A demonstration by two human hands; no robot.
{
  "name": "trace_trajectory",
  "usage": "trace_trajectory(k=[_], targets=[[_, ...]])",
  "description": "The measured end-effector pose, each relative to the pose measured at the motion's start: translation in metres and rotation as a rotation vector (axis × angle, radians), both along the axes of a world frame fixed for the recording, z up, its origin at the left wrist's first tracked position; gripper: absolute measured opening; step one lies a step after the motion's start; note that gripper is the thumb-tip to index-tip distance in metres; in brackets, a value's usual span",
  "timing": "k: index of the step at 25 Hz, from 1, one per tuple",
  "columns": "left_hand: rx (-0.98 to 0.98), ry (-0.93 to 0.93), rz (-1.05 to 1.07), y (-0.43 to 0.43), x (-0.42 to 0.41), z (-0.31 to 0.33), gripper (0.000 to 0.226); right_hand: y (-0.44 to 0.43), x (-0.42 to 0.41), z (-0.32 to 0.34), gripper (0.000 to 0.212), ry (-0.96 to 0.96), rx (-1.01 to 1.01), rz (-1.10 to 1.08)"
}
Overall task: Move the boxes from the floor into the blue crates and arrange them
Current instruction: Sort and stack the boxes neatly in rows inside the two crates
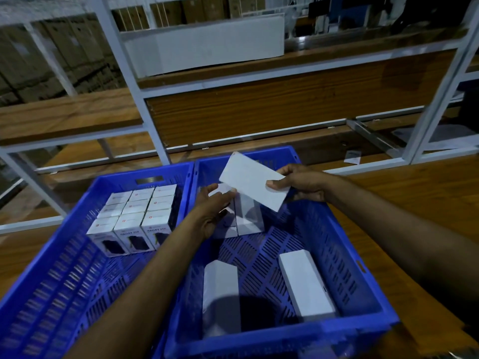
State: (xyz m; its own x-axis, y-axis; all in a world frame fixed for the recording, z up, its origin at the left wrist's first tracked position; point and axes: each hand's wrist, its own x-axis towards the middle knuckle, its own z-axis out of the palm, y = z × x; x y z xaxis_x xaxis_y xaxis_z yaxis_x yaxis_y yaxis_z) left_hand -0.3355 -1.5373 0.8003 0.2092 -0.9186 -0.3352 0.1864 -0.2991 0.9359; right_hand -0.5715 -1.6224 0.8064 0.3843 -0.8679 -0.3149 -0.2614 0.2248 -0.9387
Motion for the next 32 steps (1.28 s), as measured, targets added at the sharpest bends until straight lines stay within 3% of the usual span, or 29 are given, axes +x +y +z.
trace_trajectory(k=[3, 8, 11, 14, 17, 20, 26, 28, 30, 32], targets=[[-0.024, 0.084, -0.020, -0.004, -0.009, -0.004, 0.044, 0.014, 0.006, -0.006, 0.050, 0.005, -0.054, -0.051], [-0.032, -0.015, -0.076, -0.020, -0.018, -0.011, 0.050, 0.027, 0.018, -0.004, 0.065, 0.097, -0.155, -0.047], [-0.036, -0.158, -0.082, -0.033, -0.021, -0.014, 0.037, 0.021, 0.028, -0.001, 0.057, 0.033, -0.095, -0.077], [-0.029, -0.241, -0.091, -0.044, -0.019, -0.011, 0.027, 0.008, 0.035, -0.004, 0.028, -0.108, 0.104, -0.078], [-0.060, -0.258, -0.304, -0.048, -0.006, -0.016, 0.038, -0.004, 0.036, -0.010, 0.022, -0.179, 0.268, -0.043], [-0.150, -0.401, -0.433, -0.053, 0.005, -0.028, 0.054, -0.014, 0.036, -0.020, 0.030, -0.089, 0.286, -0.006], [-0.138, -0.770, -0.438, -0.076, 0.013, -0.053, 0.071, -0.026, 0.053, -0.038, 0.009, 0.154, 0.242, -0.036], [-0.132, -0.915, -0.458, -0.080, 0.014, -0.056, 0.068, -0.030, 0.061, -0.044, 0.012, 0.198, 0.217, -0.049], [-0.124, -1.124, -0.493, -0.081, 0.014, -0.054, 0.049, -0.033, 0.069, -0.051, 0.021, 0.270, 0.187, -0.033], [-0.093, -1.265, -0.533, -0.082, 0.014, -0.054, 0.038, -0.034, 0.074, -0.056, 0.012, 0.341, 0.148, -0.013]])
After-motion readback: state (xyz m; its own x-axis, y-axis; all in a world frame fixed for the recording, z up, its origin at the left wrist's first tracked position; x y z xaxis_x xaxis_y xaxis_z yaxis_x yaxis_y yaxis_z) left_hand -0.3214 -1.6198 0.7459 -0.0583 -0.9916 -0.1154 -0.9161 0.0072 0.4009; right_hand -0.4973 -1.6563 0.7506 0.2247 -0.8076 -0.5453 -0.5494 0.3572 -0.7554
